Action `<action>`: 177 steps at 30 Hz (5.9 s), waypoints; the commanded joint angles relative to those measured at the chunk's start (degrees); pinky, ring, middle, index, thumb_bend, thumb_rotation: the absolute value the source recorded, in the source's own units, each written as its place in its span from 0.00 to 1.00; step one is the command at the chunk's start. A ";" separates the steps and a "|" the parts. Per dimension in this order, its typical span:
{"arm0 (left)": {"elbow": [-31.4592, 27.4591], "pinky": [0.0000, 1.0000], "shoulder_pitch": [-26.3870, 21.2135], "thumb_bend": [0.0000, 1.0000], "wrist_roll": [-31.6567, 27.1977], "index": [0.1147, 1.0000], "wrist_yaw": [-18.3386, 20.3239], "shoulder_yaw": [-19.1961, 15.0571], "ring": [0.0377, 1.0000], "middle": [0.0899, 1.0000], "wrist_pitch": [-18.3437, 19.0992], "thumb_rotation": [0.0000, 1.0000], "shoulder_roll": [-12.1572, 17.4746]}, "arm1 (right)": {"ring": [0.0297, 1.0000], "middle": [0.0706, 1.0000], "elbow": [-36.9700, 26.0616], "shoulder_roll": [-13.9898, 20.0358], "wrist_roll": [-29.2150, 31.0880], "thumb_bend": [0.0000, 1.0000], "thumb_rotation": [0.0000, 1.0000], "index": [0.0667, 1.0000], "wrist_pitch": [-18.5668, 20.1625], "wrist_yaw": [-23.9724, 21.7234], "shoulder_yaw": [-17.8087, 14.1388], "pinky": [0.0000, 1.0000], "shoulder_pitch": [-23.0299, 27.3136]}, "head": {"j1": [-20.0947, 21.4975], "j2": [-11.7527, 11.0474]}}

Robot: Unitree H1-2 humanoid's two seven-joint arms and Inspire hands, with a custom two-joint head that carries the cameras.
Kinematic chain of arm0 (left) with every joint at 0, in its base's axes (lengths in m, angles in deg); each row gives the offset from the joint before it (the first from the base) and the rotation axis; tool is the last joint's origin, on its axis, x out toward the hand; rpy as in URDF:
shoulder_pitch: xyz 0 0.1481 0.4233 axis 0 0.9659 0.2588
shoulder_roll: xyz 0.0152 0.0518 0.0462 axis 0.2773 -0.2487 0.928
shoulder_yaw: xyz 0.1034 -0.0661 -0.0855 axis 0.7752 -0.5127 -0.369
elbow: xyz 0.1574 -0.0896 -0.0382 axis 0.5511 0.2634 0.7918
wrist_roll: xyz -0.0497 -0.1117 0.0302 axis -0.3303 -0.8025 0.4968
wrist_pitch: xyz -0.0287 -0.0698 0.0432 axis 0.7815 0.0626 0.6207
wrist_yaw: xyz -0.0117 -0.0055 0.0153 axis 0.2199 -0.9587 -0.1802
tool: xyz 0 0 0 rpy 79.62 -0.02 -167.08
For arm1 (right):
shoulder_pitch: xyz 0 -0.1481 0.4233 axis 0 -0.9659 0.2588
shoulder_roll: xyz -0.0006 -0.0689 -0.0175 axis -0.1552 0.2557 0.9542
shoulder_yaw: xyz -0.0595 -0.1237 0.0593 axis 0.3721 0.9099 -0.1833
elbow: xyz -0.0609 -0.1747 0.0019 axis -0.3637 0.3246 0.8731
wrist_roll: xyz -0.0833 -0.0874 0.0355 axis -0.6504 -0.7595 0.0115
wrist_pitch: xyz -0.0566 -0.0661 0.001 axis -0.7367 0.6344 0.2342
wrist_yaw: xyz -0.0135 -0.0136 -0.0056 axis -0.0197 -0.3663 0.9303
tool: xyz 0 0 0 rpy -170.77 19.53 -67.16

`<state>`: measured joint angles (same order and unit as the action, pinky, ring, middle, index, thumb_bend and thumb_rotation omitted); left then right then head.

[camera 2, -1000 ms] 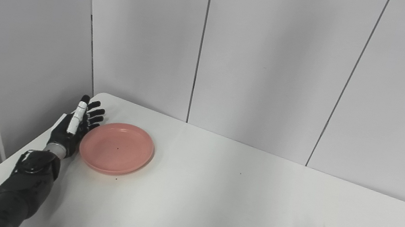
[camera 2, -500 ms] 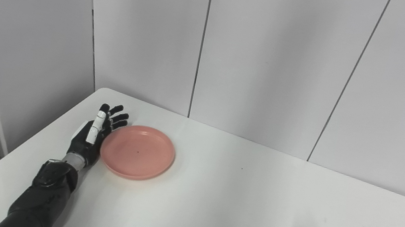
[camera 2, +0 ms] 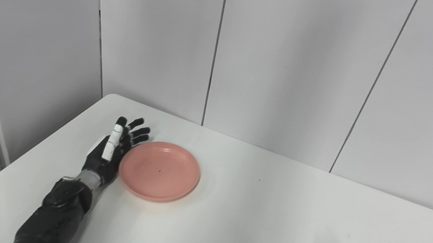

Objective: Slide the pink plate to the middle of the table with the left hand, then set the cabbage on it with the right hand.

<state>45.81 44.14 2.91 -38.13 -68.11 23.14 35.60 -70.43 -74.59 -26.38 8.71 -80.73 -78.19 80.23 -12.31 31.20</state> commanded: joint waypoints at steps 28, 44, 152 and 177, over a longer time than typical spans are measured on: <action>-10.49 0.89 4.22 0.93 2.58 0.81 0.14 6.75 0.86 0.80 5.81 0.96 -7.82 | 0.85 0.83 -6.73 -3.92 -7.65 0.88 0.82 0.89 11.99 8.25 2.04 0.85 -2.88 | 12.68 4.53; -17.11 1.00 7.88 0.97 7.72 0.74 -3.79 9.45 0.88 0.77 8.02 0.94 -10.88 | 0.85 0.84 -9.89 -8.16 -13.10 0.88 0.84 0.90 15.88 11.99 5.37 0.86 -1.85 | 20.10 5.47; -32.59 0.95 15.54 0.86 5.52 0.65 -2.77 11.72 0.83 0.74 15.71 0.95 -15.06 | 0.87 0.86 -14.76 40.86 -55.10 1.00 0.56 0.84 26.56 -18.60 9.71 0.80 31.87 | 31.75 2.66; -34.42 0.97 16.35 0.87 4.94 0.66 -2.68 11.90 0.83 0.75 17.20 0.93 -15.19 | 0.89 0.92 8.39 37.88 -58.06 1.00 0.47 0.84 22.70 -20.08 17.64 0.71 40.13 | 30.12 2.59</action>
<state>12.12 60.20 7.97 -40.77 -56.54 39.18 20.53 -61.67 -37.50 -83.78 32.59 -101.11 -60.29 116.83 17.93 33.66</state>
